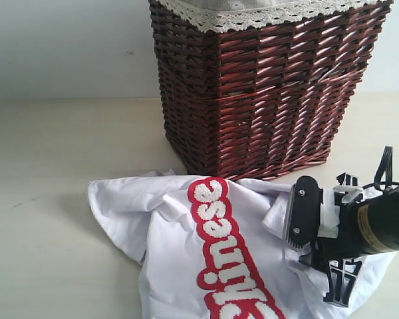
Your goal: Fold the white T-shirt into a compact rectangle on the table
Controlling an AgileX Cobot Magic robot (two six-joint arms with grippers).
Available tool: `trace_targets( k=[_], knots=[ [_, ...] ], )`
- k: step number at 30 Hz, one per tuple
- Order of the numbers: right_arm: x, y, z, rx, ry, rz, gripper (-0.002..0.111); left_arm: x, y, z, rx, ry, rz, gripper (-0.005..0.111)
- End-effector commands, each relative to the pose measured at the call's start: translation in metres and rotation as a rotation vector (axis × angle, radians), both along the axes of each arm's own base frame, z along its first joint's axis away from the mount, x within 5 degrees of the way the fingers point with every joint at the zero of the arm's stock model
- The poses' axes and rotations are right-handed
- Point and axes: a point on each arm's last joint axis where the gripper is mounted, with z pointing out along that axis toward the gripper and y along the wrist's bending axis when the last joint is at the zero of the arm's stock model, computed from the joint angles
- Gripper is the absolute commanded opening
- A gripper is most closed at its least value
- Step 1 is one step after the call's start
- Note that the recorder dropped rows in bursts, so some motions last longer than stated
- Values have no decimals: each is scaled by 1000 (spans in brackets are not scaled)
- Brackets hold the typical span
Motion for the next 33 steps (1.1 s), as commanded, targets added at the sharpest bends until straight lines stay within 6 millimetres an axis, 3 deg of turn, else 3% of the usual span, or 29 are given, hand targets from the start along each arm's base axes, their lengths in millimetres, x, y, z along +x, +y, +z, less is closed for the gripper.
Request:
trace_targets(
  k=[1, 6, 11, 19, 27, 33],
  knots=[
    [13, -6, -3, -79, -43, -48, 36, 0, 0, 1, -7, -8, -4, 0],
    [21, -12, 4, -137, -109, -97, 0, 0, 0, 1, -7, -8, -4, 0],
    [18, -7, 17, -68, -126, -67, 0, 0, 0, 1, -7, -8, -4, 0],
    [2, 4, 67, 130, -234, 18, 0, 0, 0, 1, -7, -8, -4, 0],
    [-30, -21, 56, 36, -252, -71, 0, 0, 0, 1, -7, -8, -4, 0],
    [-65, -33, 67, 74, -342, -64, 0, 0, 0, 1, -7, -8, -4, 0]
  ],
)
